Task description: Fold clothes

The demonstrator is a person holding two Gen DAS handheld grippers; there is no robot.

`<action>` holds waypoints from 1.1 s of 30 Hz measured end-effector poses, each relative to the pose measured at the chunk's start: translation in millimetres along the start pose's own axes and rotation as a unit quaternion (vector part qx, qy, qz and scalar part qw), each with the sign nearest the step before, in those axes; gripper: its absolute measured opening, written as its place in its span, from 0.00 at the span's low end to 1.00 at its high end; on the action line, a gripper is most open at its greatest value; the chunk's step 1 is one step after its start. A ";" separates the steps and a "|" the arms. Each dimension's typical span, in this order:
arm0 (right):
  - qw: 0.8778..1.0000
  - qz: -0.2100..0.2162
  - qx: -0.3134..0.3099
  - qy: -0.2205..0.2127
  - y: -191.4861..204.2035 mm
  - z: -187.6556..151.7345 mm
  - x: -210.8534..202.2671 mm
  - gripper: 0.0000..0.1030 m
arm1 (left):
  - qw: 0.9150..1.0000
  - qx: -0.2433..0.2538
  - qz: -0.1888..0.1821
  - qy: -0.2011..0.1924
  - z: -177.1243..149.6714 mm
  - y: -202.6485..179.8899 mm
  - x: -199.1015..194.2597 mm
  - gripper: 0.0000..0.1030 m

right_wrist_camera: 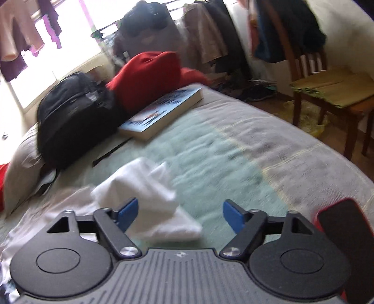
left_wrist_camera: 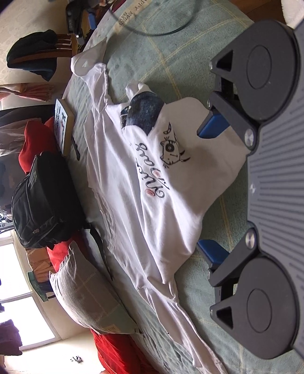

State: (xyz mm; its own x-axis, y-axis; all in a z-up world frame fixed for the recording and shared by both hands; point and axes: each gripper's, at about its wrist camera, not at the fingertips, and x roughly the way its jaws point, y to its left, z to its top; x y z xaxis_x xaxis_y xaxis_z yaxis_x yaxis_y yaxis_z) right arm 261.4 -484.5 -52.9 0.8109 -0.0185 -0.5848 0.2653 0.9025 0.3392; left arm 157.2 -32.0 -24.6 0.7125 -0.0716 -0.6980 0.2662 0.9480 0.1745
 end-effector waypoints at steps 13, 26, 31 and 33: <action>0.980 -0.063 -0.182 0.058 65.2 -41.4 56.6 0.40 | 1.000 0.010 0.006 0.010 4.8 -8.1 6.2 0.90; 0.958 -0.213 -0.189 -0.017 30.1 30.3 41.0 0.14 | 1.000 0.002 0.007 0.005 3.2 -2.8 4.2 0.90; 0.952 -0.260 -0.163 -0.017 5.2 56.9 45.3 0.14 | 1.000 -0.003 0.011 0.003 2.7 0.8 2.5 0.90; 0.949 -0.277 -0.151 -0.019 -3.4 62.5 45.0 0.14 | 1.000 -0.005 0.013 0.003 2.8 2.6 2.3 0.90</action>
State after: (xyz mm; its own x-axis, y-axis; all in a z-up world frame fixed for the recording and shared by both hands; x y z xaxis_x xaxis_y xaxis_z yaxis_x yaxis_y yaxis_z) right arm 329.6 -515.3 -34.3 0.6096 -0.5368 -0.5833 0.4992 0.8316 -0.2435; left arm 161.3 -30.6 -23.7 0.7144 -0.0453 -0.6982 0.2415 0.9525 0.1853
